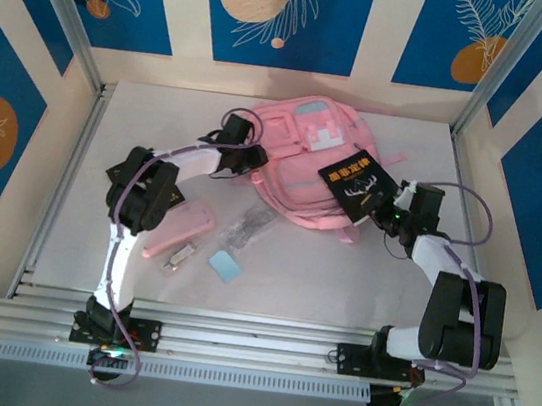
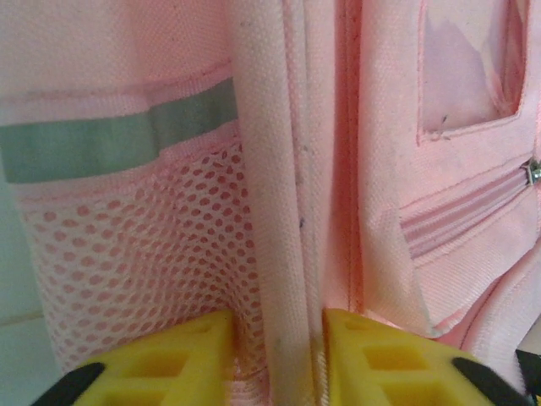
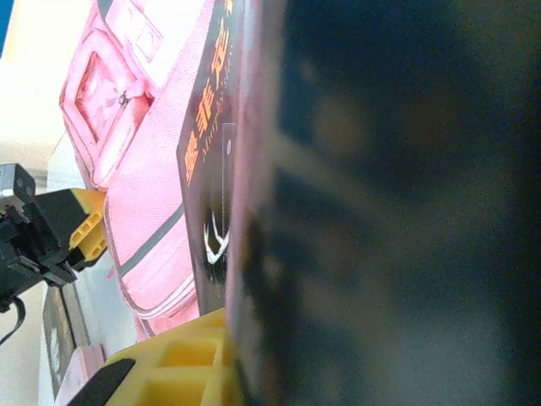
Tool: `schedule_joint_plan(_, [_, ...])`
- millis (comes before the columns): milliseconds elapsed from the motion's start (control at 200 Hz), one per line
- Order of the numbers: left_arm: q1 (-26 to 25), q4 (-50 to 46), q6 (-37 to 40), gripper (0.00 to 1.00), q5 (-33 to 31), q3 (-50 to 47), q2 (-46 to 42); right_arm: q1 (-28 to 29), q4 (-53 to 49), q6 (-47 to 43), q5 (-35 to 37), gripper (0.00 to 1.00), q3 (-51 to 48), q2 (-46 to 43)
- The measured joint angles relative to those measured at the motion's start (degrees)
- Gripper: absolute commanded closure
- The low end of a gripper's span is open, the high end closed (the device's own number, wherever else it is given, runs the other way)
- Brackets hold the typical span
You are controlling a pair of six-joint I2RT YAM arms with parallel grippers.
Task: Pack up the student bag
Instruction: Move the student bag to the top-center of the table.
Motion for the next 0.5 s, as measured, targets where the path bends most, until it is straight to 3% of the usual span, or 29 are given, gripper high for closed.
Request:
schedule_joint_plan(75, [2.49,-1.14,1.31,0.39,-0.81,-1.73,-1.68,3.17,0.94,0.39,0.02,1.0,2.21,2.36])
schedule_joint_plan(180, [5.25,-4.39,3.61,0.29,-2.36,-1.81,-3.37,6.82,1.57,1.73,0.04,1.0,4.79,4.96])
schedule_joint_plan(330, [6.4,-11.19,6.34,0.26,-3.37,-0.7,-5.6,8.96,1.14,3.74,0.04,1.0,6.91,6.43])
schedule_joint_plan(500, [3.82,-16.11,6.32,0.27,-3.96,-1.88,-11.8,9.16,0.02,5.14,0.02,1.0,8.28,6.4])
